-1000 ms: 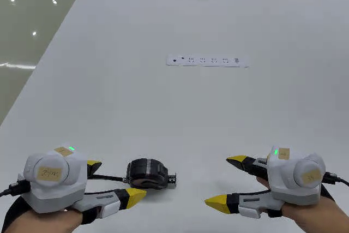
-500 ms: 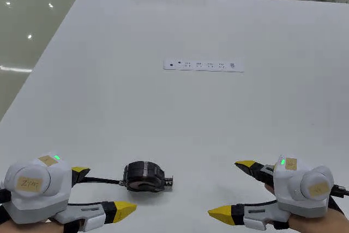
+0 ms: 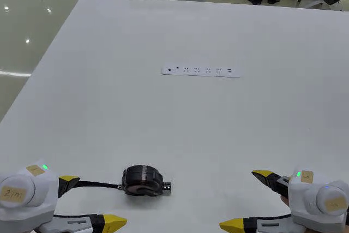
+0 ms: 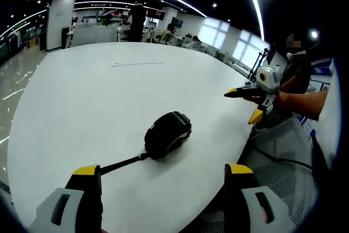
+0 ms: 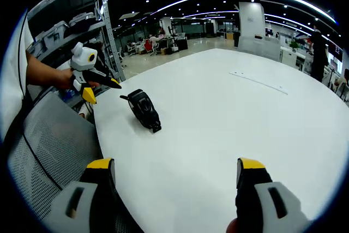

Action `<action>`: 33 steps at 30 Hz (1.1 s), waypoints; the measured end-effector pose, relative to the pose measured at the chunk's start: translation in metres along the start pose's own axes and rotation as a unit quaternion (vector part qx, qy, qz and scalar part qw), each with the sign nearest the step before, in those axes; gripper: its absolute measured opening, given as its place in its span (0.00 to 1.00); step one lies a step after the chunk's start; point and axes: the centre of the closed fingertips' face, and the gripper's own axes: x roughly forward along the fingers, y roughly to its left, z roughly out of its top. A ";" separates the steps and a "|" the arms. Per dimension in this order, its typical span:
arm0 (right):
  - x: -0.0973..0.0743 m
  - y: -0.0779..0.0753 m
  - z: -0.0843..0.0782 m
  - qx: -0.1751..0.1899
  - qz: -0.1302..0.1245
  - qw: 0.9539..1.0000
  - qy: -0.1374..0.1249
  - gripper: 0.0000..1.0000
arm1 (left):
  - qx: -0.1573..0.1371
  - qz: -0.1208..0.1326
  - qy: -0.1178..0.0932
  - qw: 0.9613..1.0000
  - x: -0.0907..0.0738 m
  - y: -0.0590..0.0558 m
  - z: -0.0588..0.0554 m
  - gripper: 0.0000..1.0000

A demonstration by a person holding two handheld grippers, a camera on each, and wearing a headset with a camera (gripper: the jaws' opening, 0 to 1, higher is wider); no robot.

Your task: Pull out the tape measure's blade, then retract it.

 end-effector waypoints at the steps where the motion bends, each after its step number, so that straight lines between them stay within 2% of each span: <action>1: -0.001 -0.001 -0.002 0.002 -0.002 1.000 0.001 0.94 | 0.000 0.001 0.001 1.000 0.000 0.001 -0.001 0.90; 8: -0.011 -0.002 -0.015 0.009 -0.006 1.000 0.011 0.99 | -0.007 0.004 -0.011 1.000 -0.008 0.002 0.002 0.94; 11: -0.014 -0.002 -0.019 0.014 -0.007 1.000 0.015 0.99 | -0.012 0.009 -0.010 1.000 -0.009 0.005 0.000 0.94; 17: -0.021 -0.004 -0.022 0.018 -0.013 1.000 0.013 1.00 | -0.013 0.011 -0.010 1.000 -0.012 0.003 -0.002 0.97; 33: -0.022 -0.006 -0.017 0.026 -0.017 0.999 0.006 1.00 | -0.020 0.015 -0.017 1.000 -0.019 0.008 -0.001 0.99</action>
